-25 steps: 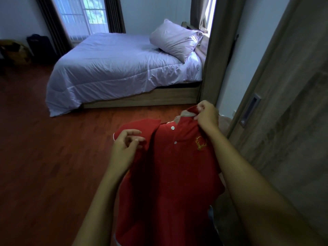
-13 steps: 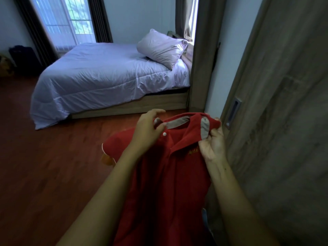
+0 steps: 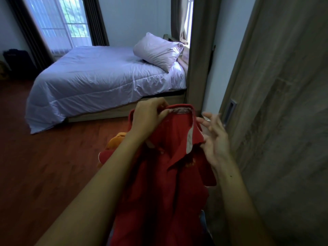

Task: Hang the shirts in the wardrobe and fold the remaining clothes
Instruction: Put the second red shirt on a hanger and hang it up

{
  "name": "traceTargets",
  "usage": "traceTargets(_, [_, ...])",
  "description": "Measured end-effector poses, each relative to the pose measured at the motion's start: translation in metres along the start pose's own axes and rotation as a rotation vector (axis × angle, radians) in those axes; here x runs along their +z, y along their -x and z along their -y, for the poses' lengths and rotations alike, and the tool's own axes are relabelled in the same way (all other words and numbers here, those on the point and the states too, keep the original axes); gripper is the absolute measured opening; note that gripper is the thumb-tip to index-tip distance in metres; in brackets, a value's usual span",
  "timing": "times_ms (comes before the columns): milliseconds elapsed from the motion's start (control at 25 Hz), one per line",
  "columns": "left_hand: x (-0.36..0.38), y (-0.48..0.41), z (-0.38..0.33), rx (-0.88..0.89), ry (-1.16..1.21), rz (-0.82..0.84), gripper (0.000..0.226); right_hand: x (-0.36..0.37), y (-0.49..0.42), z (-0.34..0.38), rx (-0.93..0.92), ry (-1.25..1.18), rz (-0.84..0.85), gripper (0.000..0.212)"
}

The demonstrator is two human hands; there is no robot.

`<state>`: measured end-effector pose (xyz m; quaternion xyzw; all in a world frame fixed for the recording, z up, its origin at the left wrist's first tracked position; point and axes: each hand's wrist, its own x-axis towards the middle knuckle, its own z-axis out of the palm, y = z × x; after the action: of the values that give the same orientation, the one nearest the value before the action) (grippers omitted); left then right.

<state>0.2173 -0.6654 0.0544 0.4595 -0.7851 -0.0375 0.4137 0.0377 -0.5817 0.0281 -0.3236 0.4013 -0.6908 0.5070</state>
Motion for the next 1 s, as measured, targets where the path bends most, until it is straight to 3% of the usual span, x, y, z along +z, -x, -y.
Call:
traceTargets(120, [-0.004, 0.002, -0.012, 0.051, 0.018, 0.012, 0.012, 0.021, -0.004, -0.008, -0.188, 0.789, -0.026, 0.059])
traceTargets(200, [-0.008, 0.009, -0.019, 0.087, 0.022, 0.004, 0.013, 0.034, -0.001, -0.010, -0.286, 1.105, -0.128, 0.048])
traceTargets(280, [-0.013, 0.018, -0.024, 0.106, 0.027, -0.021, 0.013, 0.037, 0.002, -0.006, -0.382, 1.233, -0.205, 0.028])
traceTargets(440, [-0.020, 0.037, -0.019, 0.054, 0.006, -0.017, 0.015, 0.039, 0.012, 0.010, -0.525, 1.230, -0.188, 0.022])
traceTargets(640, [-0.018, 0.084, 0.005, -0.101, 0.050, 0.161, 0.010, 0.044, 0.022, 0.023, -0.559, 1.071, -0.223, 0.020])
traceTargets(720, [-0.024, 0.100, 0.007, -0.129, 0.156, 0.179, 0.024, 0.044, 0.026, 0.027, -0.559, 1.018, -0.247, 0.017])
traceTargets(840, [-0.039, 0.117, -0.004, -0.047, 0.313, 0.182, 0.053, 0.045, 0.037, 0.039, -0.527, 0.984, -0.322, 0.014])
traceTargets(1000, [-0.065, 0.126, -0.026, 0.154, 0.282, 0.074, 0.049, 0.044, 0.058, 0.048, -0.459, 0.948, -0.395, 0.011])
